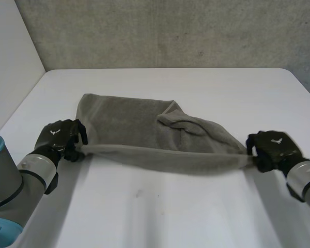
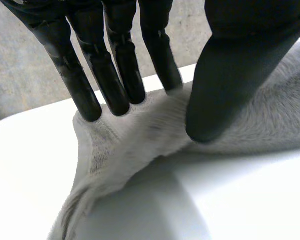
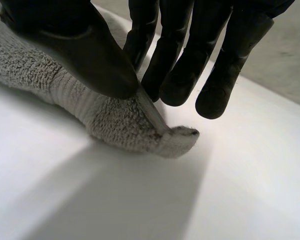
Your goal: Fold the towel.
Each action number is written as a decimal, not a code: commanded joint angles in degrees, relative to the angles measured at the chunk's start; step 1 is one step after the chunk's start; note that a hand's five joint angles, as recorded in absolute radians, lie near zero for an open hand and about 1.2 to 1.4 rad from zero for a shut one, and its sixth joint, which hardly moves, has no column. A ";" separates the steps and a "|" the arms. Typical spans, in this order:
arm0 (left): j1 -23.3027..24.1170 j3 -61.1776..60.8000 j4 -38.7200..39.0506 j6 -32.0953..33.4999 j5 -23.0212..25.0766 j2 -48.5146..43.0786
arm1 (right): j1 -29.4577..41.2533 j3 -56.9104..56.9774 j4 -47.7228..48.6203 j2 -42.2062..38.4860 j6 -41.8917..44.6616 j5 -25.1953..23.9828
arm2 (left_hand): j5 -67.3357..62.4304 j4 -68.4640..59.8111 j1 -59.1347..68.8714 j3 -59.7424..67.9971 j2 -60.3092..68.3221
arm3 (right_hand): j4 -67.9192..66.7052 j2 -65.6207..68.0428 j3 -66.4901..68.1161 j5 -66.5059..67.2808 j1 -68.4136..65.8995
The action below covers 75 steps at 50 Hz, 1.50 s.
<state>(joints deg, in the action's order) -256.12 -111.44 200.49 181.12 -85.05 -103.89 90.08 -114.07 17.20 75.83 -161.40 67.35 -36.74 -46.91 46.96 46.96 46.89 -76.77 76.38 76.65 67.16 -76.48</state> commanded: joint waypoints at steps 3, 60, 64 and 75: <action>-0.26 1.22 0.17 0.20 0.06 -5.89 | -7.29 -0.71 -0.94 3.45 0.21 -3.27 | 4.90 5.07 -5.13 -5.13 -5.06 | -3.23 3.62 3.35 2.84 -3.52; -1.14 1.57 -1.15 14.88 -0.11 -9.49 | -10.27 -2.03 -4.98 4.15 0.30 -8.90 | 6.58 6.76 -6.81 -6.81 -6.74 | -3.23 3.62 3.35 2.84 -3.52; -1.14 1.31 -1.94 15.67 -0.20 -9.40 | -10.10 -2.03 -4.98 4.06 0.30 -8.90 | 8.76 8.94 -8.99 -8.99 -8.92 | -3.23 3.62 3.35 2.84 -3.52; -1.22 1.66 -4.23 15.76 -0.20 -9.05 | -10.10 -2.03 -4.98 4.06 0.30 -8.81 | 12.81 12.98 -13.03 -13.03 -12.96 | -3.23 3.62 3.35 2.84 -3.52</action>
<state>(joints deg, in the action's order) -257.26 -110.04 196.82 196.95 -85.25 -112.82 79.94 -116.10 12.22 79.90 -161.10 58.52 -20.42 -30.43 30.66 30.46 30.46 -76.84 76.38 76.82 67.17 -76.60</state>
